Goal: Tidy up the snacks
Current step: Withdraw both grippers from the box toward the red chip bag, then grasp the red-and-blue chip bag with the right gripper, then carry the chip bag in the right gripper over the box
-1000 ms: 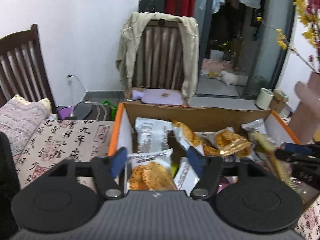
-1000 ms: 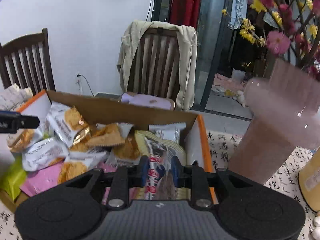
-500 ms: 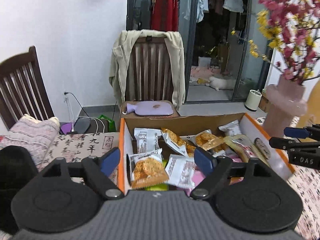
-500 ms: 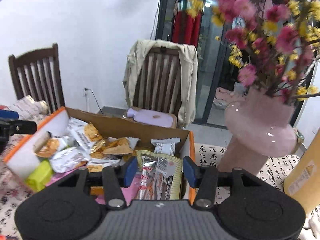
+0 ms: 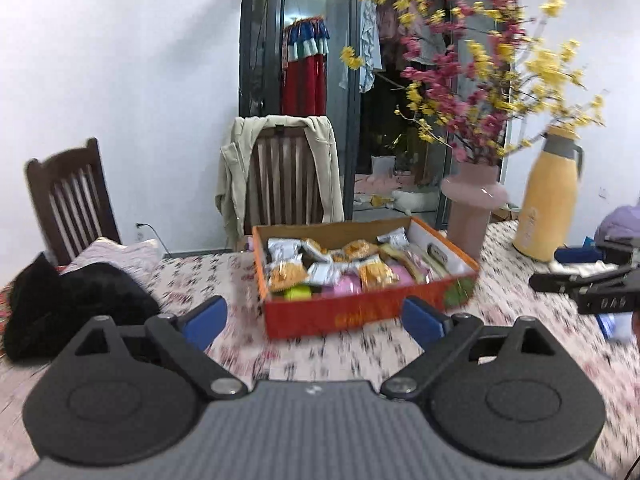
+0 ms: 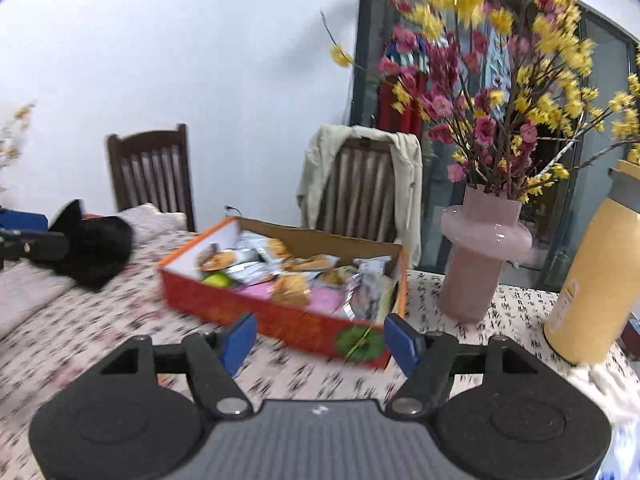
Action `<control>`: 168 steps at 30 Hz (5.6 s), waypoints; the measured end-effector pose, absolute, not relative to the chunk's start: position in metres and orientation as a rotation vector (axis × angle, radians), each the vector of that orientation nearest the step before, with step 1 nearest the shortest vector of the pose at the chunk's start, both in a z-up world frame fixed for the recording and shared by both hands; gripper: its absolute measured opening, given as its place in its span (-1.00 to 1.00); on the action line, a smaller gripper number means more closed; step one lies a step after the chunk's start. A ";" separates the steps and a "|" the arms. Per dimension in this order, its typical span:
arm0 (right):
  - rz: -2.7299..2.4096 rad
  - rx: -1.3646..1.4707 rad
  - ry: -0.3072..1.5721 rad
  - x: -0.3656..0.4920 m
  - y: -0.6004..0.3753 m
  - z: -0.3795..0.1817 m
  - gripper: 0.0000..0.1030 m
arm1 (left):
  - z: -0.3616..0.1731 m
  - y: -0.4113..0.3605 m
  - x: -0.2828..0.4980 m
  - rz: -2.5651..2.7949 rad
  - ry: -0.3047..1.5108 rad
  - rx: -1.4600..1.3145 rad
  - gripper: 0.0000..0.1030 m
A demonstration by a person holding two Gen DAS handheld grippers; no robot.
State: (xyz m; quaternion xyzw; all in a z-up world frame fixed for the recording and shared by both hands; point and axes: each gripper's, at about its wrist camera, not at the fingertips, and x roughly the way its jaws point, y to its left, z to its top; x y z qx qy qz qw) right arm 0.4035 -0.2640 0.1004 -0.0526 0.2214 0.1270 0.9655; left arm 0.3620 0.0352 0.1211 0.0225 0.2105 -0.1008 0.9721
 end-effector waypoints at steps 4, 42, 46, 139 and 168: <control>0.285 -0.091 0.402 0.333 -0.258 0.096 0.58 | 0.109 0.045 0.295 -0.200 0.405 0.020 0.93; 0.193 0.016 0.435 0.131 -0.237 0.009 0.86 | 0.028 0.081 0.118 -0.100 0.463 -0.074 1.00; 0.193 0.014 0.454 0.145 -0.229 0.009 0.85 | 0.027 0.082 0.133 -0.100 0.476 -0.071 1.00; 0.378 0.064 0.472 0.269 -0.233 0.054 -0.85 | 0.059 0.002 0.289 -0.530 0.550 -0.118 -0.47; 0.353 0.212 0.538 0.605 -0.202 0.029 -0.86 | 0.049 0.020 0.610 -0.341 0.604 -0.124 -0.45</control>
